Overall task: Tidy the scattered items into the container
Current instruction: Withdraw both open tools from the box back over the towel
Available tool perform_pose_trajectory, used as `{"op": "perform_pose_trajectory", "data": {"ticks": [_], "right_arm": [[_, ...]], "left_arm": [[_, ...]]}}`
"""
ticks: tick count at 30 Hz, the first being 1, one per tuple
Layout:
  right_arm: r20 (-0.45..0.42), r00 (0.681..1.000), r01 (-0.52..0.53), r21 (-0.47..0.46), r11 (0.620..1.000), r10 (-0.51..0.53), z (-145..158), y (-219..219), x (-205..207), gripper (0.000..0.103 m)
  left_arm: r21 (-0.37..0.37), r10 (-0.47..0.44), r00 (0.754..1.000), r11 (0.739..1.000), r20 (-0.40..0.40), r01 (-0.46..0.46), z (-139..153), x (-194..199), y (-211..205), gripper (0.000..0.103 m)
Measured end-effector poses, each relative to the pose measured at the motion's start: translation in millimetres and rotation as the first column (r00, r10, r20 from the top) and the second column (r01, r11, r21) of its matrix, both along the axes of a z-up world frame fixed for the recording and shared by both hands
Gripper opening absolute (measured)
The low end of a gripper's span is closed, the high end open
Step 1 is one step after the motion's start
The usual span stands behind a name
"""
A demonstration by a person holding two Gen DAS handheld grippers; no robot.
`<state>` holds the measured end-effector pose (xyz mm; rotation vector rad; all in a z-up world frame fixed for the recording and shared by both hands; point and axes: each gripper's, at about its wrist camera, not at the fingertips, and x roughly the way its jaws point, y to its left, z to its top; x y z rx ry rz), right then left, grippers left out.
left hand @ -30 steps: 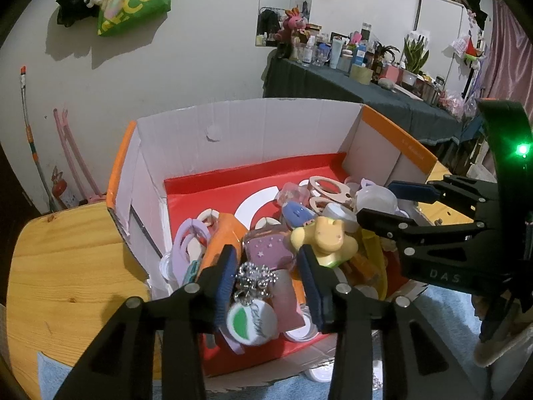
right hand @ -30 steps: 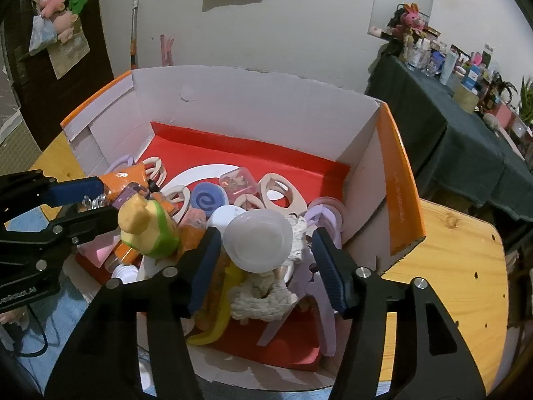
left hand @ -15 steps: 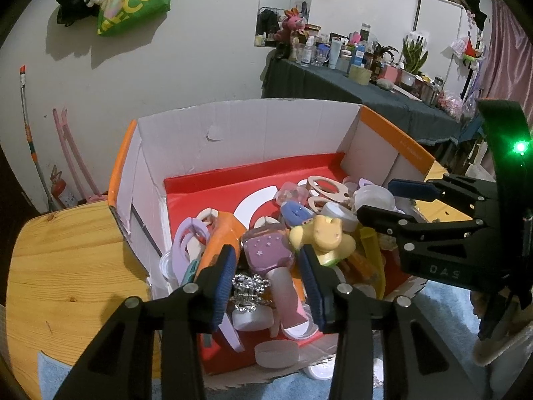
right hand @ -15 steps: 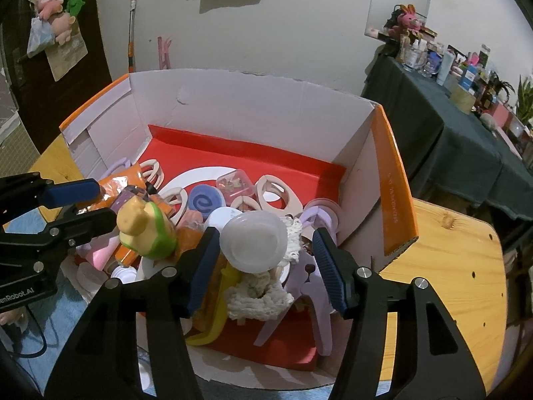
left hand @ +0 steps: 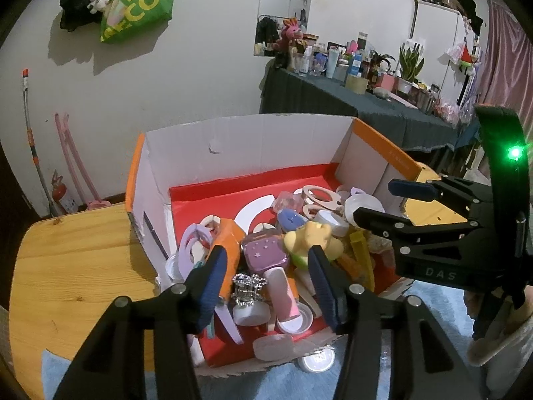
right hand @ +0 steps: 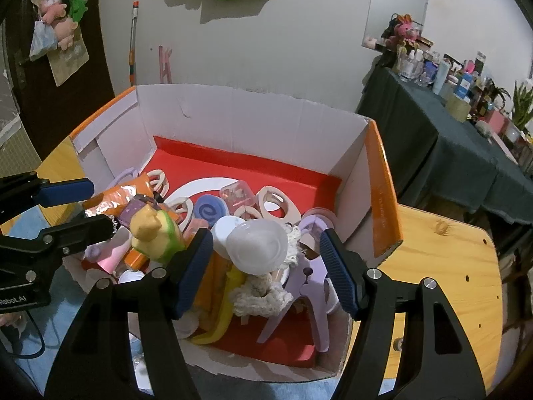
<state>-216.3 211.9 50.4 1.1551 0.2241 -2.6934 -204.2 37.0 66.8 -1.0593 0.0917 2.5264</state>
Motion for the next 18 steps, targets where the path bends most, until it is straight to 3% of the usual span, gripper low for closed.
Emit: {"op": "perform_pose_trajectory", "data": {"ticks": [14, 18], "right_arm": [[-0.036, 0.999, -0.007, -0.016, 1.000, 0.006, 16, 1, 32, 0.066], [-0.050, 0.999, -0.007, -0.026, 1.000, 0.005, 24, 2, 46, 0.066]], "left_arm": [[0.009, -0.027, 0.998, 1.000, -0.053, 0.027, 25, 34, -3, 0.060], [0.011, -0.034, 0.997, 0.999, -0.070, 0.035, 30, 47, -4, 0.068]]}}
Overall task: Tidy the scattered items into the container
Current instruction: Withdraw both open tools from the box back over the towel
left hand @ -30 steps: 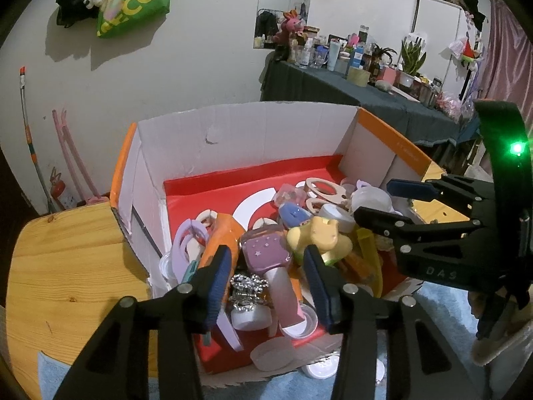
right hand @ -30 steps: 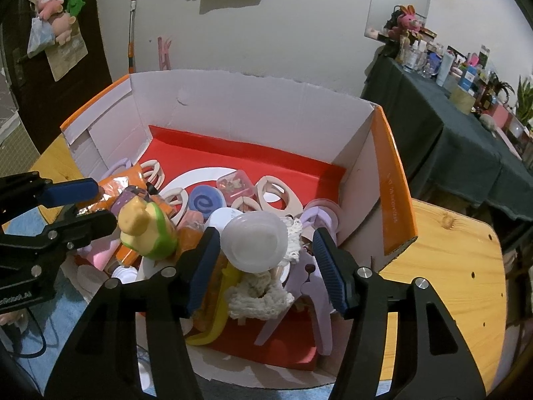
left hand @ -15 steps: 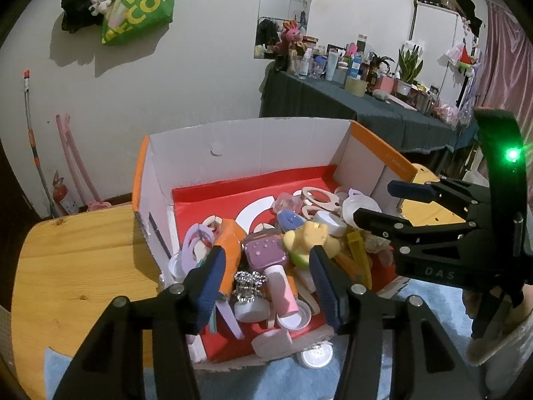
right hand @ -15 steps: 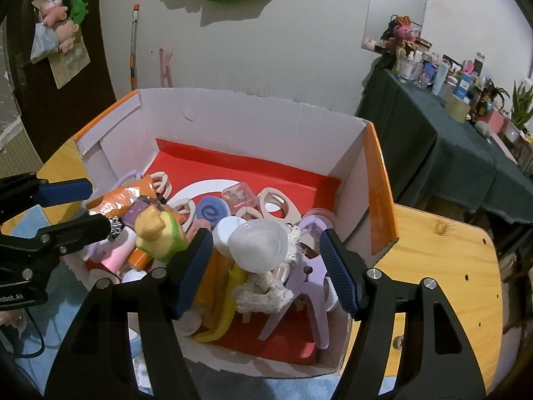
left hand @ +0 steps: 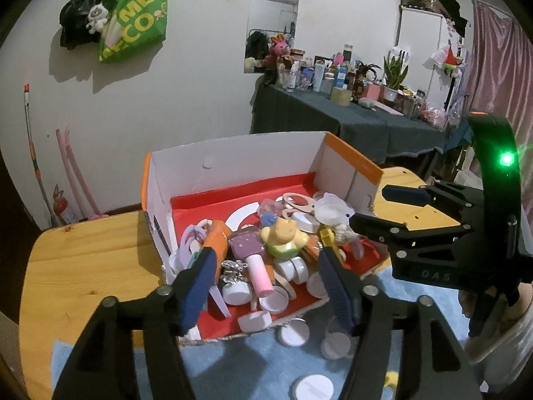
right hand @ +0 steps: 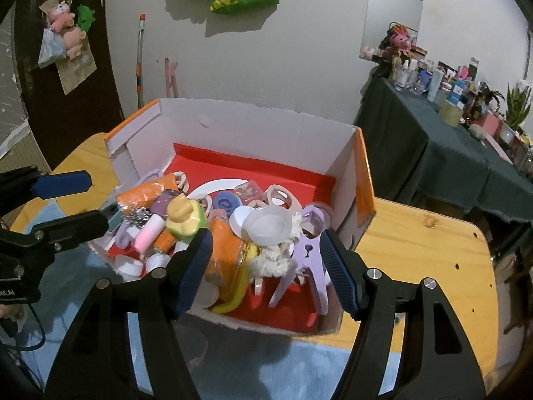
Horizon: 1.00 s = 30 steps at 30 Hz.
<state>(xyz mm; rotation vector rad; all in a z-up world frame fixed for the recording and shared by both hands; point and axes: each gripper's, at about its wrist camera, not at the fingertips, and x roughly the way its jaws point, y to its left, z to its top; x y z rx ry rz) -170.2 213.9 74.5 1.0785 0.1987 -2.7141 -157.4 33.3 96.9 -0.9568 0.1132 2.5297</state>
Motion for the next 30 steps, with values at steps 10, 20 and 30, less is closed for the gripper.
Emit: {"op": "perform_pose_trajectory", "data": {"ticks": [10, 20, 30], "right_arm": [[-0.029, 0.999, -0.019, -0.004, 1.000, 0.019, 10, -5, 33, 0.071], [0.000, 0.997, -0.077, -0.033, 0.996, 0.078, 4, -12, 67, 0.071], [0.083, 0.990, -0.107, -0.042, 0.993, 0.110, -25, -12, 107, 0.071]], "left_arm": [[-0.033, -0.013, 0.999, 0.999, -0.036, 0.012, 5, 32, 3, 0.073], [-0.046, -0.024, 1.000, 0.999, -0.021, 0.023, -6, 56, 1, 0.076], [-0.065, -0.048, 0.997, 0.997, 0.055, 0.051, -44, 70, 2, 0.076]]}}
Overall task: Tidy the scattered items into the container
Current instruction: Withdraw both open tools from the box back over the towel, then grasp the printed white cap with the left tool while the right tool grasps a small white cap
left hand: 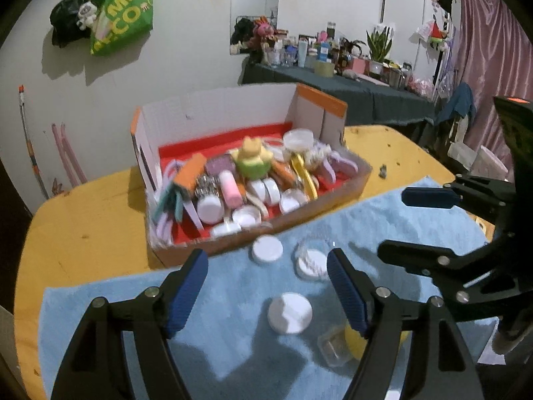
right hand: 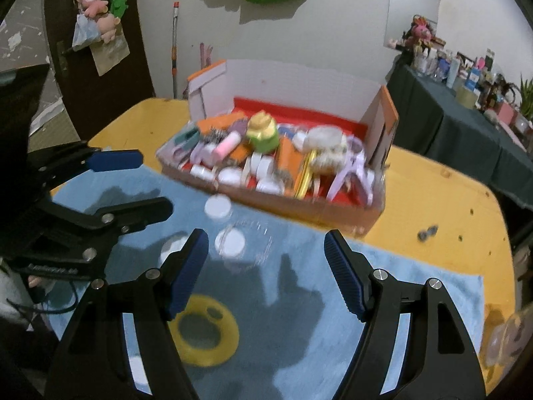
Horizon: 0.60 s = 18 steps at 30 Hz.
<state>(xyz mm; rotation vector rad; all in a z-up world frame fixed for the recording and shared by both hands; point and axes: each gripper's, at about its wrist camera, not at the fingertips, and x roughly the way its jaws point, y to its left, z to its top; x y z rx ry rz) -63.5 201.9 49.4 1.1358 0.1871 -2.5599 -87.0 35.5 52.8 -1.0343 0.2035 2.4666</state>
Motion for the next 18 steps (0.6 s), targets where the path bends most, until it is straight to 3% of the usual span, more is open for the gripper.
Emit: {"op": "perform_pose_trajectory", "data": {"ticks": [9, 18], "right_arm": [[0.072, 0.997, -0.010, 0.044, 0.999, 0.007, -28, 4, 27, 0.071], [0.104, 0.994, -0.018, 0.029, 0.999, 0.015, -37, 8, 42, 0.071]], "left_arm": [[-0.022, -0.039, 0.998, 0.999, 0.047, 0.040, -27, 12, -2, 0.076], [-0.041, -0.067, 0.995, 0.997, 0.078, 0.070, -41, 17, 0, 0.076]]}}
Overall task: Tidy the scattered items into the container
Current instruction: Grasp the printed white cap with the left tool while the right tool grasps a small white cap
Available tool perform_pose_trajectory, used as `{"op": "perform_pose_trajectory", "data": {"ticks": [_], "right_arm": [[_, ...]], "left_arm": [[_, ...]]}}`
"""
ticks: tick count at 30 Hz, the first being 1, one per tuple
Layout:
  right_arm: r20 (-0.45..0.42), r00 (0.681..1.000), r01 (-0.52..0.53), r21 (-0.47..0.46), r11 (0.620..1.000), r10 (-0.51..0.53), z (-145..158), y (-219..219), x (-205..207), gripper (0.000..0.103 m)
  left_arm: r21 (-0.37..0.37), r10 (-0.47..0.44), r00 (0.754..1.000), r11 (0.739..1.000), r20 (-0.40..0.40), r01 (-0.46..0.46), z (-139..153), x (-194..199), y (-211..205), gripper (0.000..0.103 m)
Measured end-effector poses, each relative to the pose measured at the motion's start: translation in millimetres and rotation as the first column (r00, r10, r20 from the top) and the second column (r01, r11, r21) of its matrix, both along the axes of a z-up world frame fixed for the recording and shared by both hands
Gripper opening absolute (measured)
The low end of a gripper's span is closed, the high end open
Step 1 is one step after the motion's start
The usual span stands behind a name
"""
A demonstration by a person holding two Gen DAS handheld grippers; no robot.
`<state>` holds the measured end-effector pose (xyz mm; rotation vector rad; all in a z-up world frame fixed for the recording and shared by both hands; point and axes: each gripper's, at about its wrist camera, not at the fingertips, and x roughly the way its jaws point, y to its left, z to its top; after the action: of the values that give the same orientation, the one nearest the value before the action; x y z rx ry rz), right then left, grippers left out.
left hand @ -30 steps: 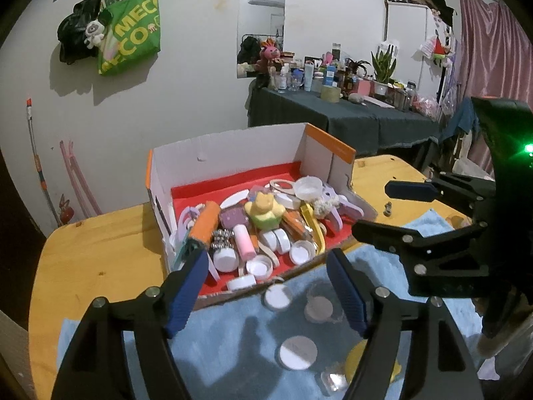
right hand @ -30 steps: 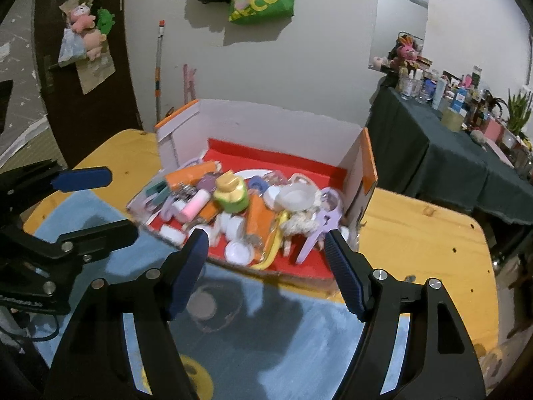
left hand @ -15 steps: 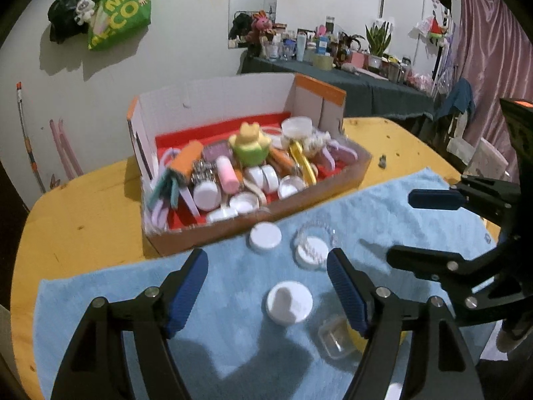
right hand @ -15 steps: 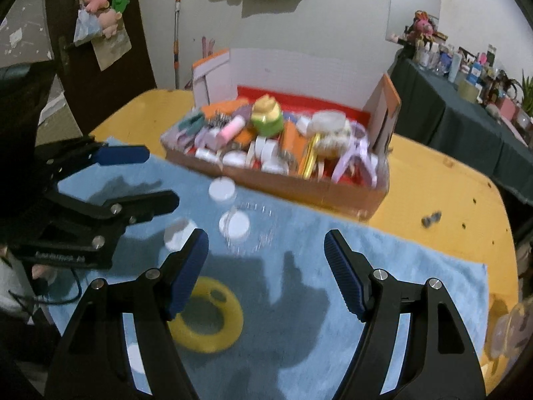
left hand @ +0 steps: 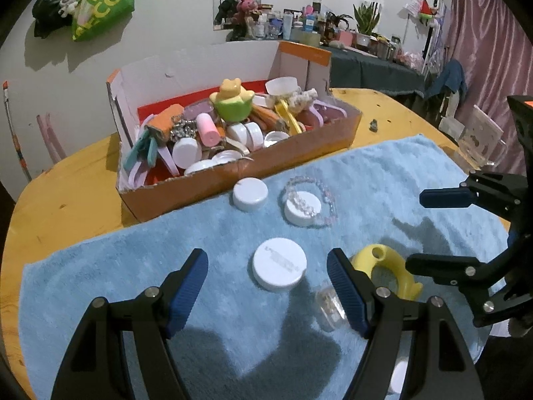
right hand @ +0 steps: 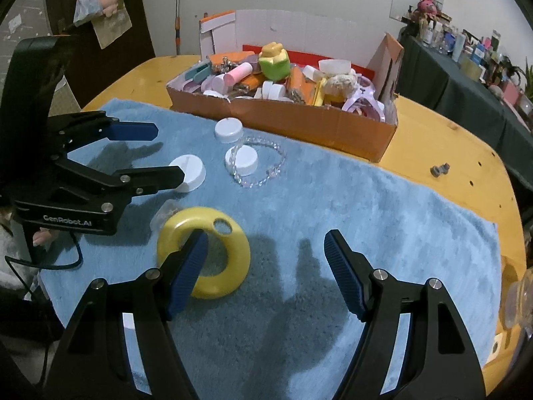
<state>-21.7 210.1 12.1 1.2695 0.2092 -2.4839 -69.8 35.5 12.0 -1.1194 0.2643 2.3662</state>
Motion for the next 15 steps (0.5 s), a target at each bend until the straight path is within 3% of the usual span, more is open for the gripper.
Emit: {"op": "perform_pose_trajectory", "data": {"ticks": [15], "right_arm": [[0.029, 0.994, -0.108, -0.077, 0.991, 0.110, -6, -25, 59, 0.071]], "left_arm": [[0.008, -0.109, 0.994, 0.994, 0.008, 0.109, -11, -1, 3, 0.074]]}}
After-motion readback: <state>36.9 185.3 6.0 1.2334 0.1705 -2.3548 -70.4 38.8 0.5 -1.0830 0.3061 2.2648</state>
